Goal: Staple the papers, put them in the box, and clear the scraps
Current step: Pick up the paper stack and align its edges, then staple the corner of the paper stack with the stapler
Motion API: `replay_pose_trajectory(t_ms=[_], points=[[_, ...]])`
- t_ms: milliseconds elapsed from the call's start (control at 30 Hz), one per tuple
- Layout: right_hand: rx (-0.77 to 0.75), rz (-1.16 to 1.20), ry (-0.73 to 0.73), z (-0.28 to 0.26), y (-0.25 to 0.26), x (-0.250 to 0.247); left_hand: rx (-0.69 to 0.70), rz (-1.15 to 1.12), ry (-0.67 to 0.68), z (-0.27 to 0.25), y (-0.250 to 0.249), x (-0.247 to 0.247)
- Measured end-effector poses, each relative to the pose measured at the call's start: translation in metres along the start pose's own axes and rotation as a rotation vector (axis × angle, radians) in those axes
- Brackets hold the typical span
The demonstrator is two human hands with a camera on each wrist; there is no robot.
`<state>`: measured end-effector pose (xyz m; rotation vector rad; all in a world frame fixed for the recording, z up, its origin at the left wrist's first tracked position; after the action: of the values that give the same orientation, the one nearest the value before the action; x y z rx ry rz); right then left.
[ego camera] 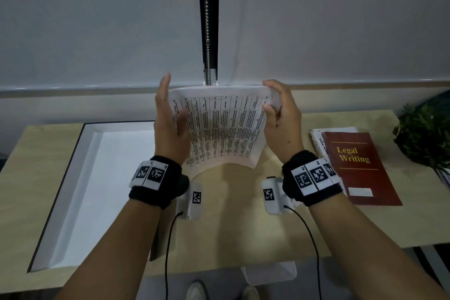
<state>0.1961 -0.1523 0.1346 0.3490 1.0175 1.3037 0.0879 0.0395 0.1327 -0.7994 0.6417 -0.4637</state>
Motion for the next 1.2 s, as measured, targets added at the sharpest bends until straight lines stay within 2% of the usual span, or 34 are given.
replay_pose_trajectory(t_ms=[100,200,267,300,367,433,500,667,733,800,933,1033,1100,1200], points=[[0.144,0.125,0.078,0.017,-0.007,-0.008,0.047,-0.014,-0.006,0.014,-0.013,-0.002],[0.266,0.222,0.043,0.033,-0.043,-0.023,-0.091,-0.054,-0.043,0.029,-0.002,-0.010],[0.406,0.061,0.104,0.035,-0.088,-0.025,-0.223,-0.078,-0.032,0.036,0.013,-0.017],[0.489,-0.088,0.193,0.031,-0.112,-0.023,-0.269,-0.087,-0.022,0.037,0.019,-0.020],[0.601,-0.369,0.471,0.014,-0.155,-0.012,-0.331,-0.082,-0.004,0.037,0.021,-0.022],[0.547,-0.656,0.786,-0.008,-0.180,0.002,-0.358,-0.066,0.029,0.035,0.024,-0.021],[0.436,-0.875,0.953,-0.022,-0.192,0.014,-0.369,-0.065,0.043,0.033,0.026,-0.020],[0.347,-0.970,0.975,-0.030,-0.210,0.024,-0.415,-0.010,0.022,0.033,0.021,-0.017],[0.396,-0.883,0.931,-0.029,-0.213,0.022,-0.424,0.017,0.021,0.033,0.018,-0.016],[0.480,-0.714,0.781,-0.024,-0.204,0.010,-0.431,0.036,0.033,0.034,0.013,-0.017],[0.612,-0.224,0.150,-0.003,-0.165,-0.037,-0.449,0.038,0.052,0.034,0.006,-0.016],[0.593,0.295,-0.219,0.030,-0.106,-0.068,-0.431,0.021,0.087,0.031,0.000,-0.010],[0.477,0.605,-0.329,0.056,-0.053,-0.082,-0.412,0.013,0.115,0.027,-0.005,-0.005],[0.365,0.857,-0.328,0.082,0.015,-0.077,-0.371,0.026,0.153,0.020,-0.014,0.004]])
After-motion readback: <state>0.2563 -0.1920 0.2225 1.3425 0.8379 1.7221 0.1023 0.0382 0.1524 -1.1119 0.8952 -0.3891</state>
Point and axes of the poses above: each hand's wrist, its own z-axis towards the middle knuckle, its own x-axis out of the palm, y = z × x, the point moved 3 cm from there along z, towards the middle knuckle, and after that the axes turned 1 degree about -y, right-handed, at the moved point
